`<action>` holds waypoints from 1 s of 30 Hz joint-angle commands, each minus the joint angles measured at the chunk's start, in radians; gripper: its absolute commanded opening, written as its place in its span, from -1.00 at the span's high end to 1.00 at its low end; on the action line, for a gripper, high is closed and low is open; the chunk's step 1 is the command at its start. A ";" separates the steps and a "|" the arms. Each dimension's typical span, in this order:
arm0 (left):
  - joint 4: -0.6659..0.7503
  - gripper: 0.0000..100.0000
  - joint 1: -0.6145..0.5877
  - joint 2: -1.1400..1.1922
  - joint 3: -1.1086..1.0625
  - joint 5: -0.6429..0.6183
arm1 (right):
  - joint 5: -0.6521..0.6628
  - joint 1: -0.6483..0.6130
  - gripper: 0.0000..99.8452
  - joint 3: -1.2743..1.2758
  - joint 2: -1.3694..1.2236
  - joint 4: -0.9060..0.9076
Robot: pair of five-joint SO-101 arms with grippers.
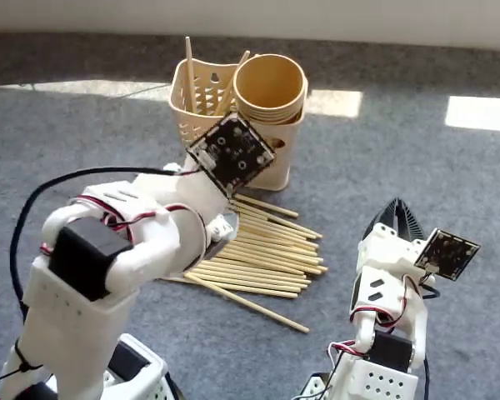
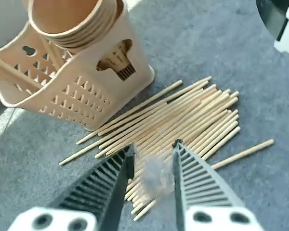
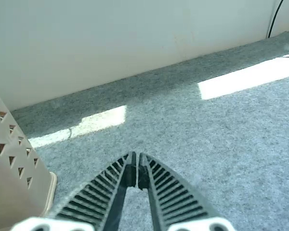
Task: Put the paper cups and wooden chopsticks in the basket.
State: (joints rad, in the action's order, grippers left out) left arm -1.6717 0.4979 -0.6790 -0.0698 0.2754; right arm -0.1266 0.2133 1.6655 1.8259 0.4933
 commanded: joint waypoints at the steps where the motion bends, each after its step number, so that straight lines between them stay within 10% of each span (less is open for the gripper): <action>1: 0.054 0.72 0.031 -0.044 -0.127 0.061 | 0.009 -0.007 0.94 -0.001 0.004 -0.031; 30: 0.614 0.72 0.193 -0.044 -0.966 0.247 | 0.009 0.018 0.94 -0.005 0.005 -0.031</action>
State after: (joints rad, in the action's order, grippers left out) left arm -1.1193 0.6774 -0.7050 -1.0134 0.5178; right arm -0.1266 0.2225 1.6655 1.8259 0.4933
